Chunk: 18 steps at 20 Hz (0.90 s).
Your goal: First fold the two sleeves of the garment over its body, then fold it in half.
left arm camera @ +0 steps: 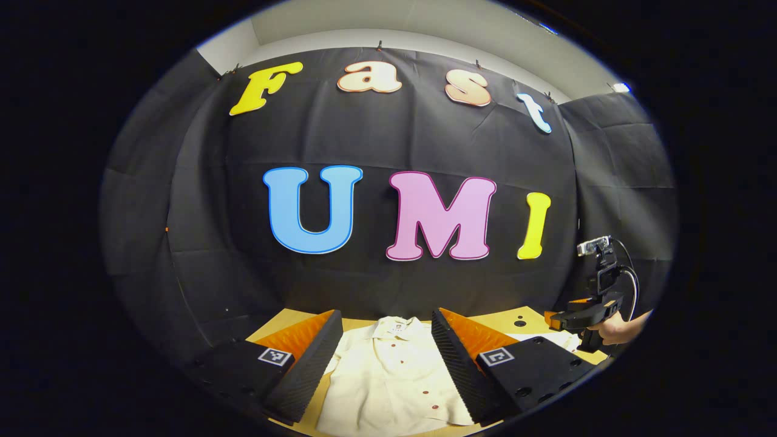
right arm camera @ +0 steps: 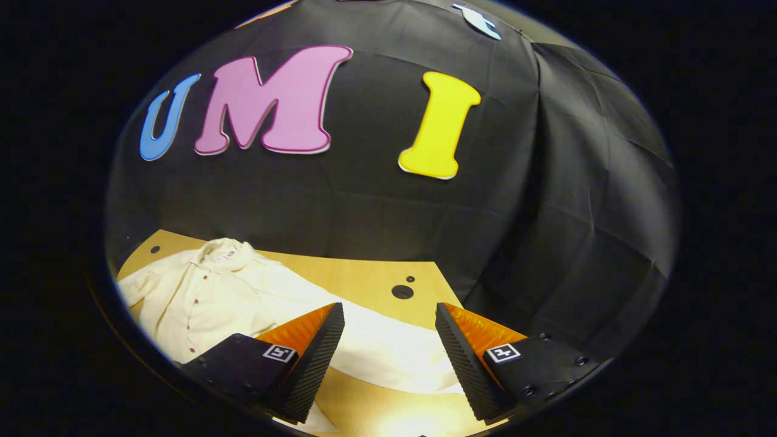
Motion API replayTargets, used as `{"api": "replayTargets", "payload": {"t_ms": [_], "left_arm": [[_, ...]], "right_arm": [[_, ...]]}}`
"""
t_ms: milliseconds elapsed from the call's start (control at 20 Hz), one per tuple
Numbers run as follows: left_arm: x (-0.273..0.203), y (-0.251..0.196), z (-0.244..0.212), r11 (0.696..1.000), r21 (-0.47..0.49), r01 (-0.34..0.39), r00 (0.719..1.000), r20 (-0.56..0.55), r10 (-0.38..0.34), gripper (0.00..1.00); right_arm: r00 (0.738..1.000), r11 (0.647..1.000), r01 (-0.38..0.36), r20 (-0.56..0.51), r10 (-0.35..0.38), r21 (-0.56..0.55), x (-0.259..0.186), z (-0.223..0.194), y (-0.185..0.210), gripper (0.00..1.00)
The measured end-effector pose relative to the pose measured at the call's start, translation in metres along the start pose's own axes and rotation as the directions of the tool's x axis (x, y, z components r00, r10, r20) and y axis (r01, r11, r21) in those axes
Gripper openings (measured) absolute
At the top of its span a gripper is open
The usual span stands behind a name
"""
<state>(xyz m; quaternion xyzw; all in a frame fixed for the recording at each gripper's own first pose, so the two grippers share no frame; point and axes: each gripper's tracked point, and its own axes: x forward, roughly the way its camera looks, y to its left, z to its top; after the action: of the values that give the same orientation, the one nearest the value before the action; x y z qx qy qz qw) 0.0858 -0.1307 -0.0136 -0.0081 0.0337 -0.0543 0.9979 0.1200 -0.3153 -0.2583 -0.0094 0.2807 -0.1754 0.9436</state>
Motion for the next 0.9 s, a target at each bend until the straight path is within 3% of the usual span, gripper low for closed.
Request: {"api": "replayTargets", "payload": {"t_ms": [300,550,750,900], "left_arm": [[0.017,-0.037,-0.026,1.000,-0.022,0.013,0.997,-0.070,-0.014,0.96],[0.025,-0.047,-0.038,1.000,-0.017,0.007,0.995,-0.102,-0.009,0.96],[0.028,-0.053,-0.045,1.000,-0.023,0.010,0.992,-0.128,-0.013,0.96],[0.029,-0.059,-0.054,0.999,-0.033,0.018,0.988,-0.150,-0.023,0.96]], "right_arm": [[0.980,0.992,0.103,-0.179,-0.089,0.067,0.051,-0.058,-0.072,0.97],[0.934,0.965,0.219,-0.318,-0.164,0.146,0.073,-0.108,-0.141,0.97],[0.892,0.937,0.271,-0.424,-0.158,0.221,0.085,-0.154,-0.164,0.97],[0.868,0.938,0.265,-0.480,-0.130,0.225,0.090,-0.175,-0.162,0.97]]}}
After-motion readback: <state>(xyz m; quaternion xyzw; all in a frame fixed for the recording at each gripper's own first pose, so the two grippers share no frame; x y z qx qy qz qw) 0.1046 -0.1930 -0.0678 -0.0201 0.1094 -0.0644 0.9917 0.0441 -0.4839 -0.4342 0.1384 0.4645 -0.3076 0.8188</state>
